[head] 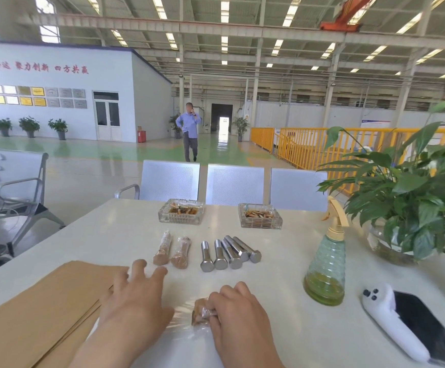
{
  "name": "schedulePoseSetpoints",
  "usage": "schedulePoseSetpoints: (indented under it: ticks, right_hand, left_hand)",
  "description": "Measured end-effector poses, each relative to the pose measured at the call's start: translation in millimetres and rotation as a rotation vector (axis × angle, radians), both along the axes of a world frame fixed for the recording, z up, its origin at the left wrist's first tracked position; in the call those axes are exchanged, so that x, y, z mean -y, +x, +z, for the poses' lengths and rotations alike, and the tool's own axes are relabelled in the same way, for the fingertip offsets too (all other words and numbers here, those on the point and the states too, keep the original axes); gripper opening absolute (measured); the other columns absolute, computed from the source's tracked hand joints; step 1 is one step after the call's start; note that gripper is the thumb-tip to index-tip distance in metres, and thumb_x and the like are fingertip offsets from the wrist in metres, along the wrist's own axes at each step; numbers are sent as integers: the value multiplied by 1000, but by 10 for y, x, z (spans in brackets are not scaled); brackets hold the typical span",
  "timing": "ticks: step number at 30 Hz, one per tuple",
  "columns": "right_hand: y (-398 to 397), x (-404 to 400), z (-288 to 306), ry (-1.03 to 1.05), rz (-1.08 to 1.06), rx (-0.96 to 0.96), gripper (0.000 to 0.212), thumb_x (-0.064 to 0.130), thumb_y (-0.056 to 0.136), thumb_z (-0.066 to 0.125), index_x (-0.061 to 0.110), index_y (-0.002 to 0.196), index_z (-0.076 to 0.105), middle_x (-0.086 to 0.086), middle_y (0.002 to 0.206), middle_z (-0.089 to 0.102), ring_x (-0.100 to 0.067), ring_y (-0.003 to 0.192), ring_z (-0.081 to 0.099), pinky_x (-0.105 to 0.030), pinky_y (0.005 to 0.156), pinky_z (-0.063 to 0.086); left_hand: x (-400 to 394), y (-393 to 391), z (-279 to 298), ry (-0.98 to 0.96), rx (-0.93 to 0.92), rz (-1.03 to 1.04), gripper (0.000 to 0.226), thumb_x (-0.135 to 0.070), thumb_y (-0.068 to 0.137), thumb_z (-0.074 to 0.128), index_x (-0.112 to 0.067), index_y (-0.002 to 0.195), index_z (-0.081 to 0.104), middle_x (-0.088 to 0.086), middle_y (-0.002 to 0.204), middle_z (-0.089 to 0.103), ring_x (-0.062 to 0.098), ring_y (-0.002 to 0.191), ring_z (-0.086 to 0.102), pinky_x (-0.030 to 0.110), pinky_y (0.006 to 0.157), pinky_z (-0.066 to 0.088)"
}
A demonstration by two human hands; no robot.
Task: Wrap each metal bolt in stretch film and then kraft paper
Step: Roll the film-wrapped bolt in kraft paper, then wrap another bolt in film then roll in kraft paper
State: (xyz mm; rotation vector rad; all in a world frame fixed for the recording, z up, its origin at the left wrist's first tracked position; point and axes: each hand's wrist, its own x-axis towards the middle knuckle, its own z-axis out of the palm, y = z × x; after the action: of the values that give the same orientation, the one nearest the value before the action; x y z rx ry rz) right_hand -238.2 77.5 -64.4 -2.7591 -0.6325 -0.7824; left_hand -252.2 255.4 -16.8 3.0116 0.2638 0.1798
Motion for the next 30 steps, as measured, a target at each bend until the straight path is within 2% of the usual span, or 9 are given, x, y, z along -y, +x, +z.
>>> schedulePoseSetpoints:
  ticks: [5, 9, 12, 15, 19, 21, 23, 25, 30]
  right_hand:
    - [17, -10, -34, 48, -17, -1, 42, 36, 31, 95, 37, 59, 63, 20, 59, 52, -5, 59, 57, -13, 44, 39]
    - [19, 25, -49, 8, -1, 0, 22, 25, 66, 84, 32, 77, 66, 15, 77, 59, -13, 80, 60, -20, 58, 40]
    - [-23, 17, -33, 33, -37, 0, 36, 29, 44, 93, 34, 63, 63, 18, 64, 54, -9, 65, 58, -17, 48, 40]
    - [-35, 5, -25, 18, -39, 16, 41, 30, 34, 94, 34, 57, 61, 18, 59, 51, -7, 61, 57, -16, 45, 39]
    - [-16, -1, -73, -16, -65, 23, 40, 36, 30, 94, 35, 55, 63, 19, 58, 51, -6, 60, 57, -15, 46, 41]
    - [-5, 4, -89, 3, -53, 46, 38, 35, 30, 93, 35, 55, 64, 19, 57, 51, -7, 61, 57, -16, 48, 44]
    - [-10, 15, -97, 15, -50, 57, 36, 35, 32, 92, 35, 56, 65, 19, 57, 51, -8, 63, 58, -17, 51, 46]
    - [-33, 30, -106, 28, -43, 73, 31, 37, 36, 90, 35, 57, 66, 19, 58, 52, -9, 63, 58, -18, 52, 45]
    - [-142, 108, -118, 10, 27, 64, 24, 47, 51, 68, 34, 70, 73, 20, 65, 61, -9, 68, 61, -18, 56, 48]
  left_hand:
    - [-285, 36, 53, -177, 2, 107, 80, -54, 84, 64, -38, 151, 22, 0, 143, 33, 26, 124, 51, 37, 94, 53]
    - [-339, -18, 48, -200, -104, 139, 81, -57, 84, 61, -39, 151, 21, -3, 132, 46, 19, 100, 68, 36, 92, 52]
    - [-324, -49, 124, -253, -83, 103, 75, -50, 87, 58, -42, 153, 23, -7, 118, 54, 7, 75, 71, 29, 83, 53]
    - [-331, -40, 341, -417, 36, 73, 61, -54, 87, 59, -42, 143, 39, -9, 75, 65, -2, 52, 61, 19, 60, 43]
    - [-268, -38, 703, -935, 255, 7, 45, -54, 75, 68, -45, 118, 61, 8, 81, 74, 19, 57, 68, 33, 70, 52]
    - [-149, -21, 832, -1084, 263, -55, 42, -55, 66, 68, -49, 107, 67, 5, 90, 76, 24, 73, 74, 40, 81, 55]
    - [43, 11, 888, -1161, 244, -88, 42, -56, 58, 65, -48, 99, 70, 0, 98, 74, 28, 85, 73, 40, 85, 53]
    - [252, 60, 892, -1189, 210, -110, 39, -55, 60, 63, -43, 97, 69, -2, 98, 71, 24, 81, 69, 37, 81, 50]
    - [670, 256, 868, -1168, 92, -174, 45, -54, 74, 62, -37, 116, 62, -5, 101, 62, 19, 80, 61, 30, 68, 43]
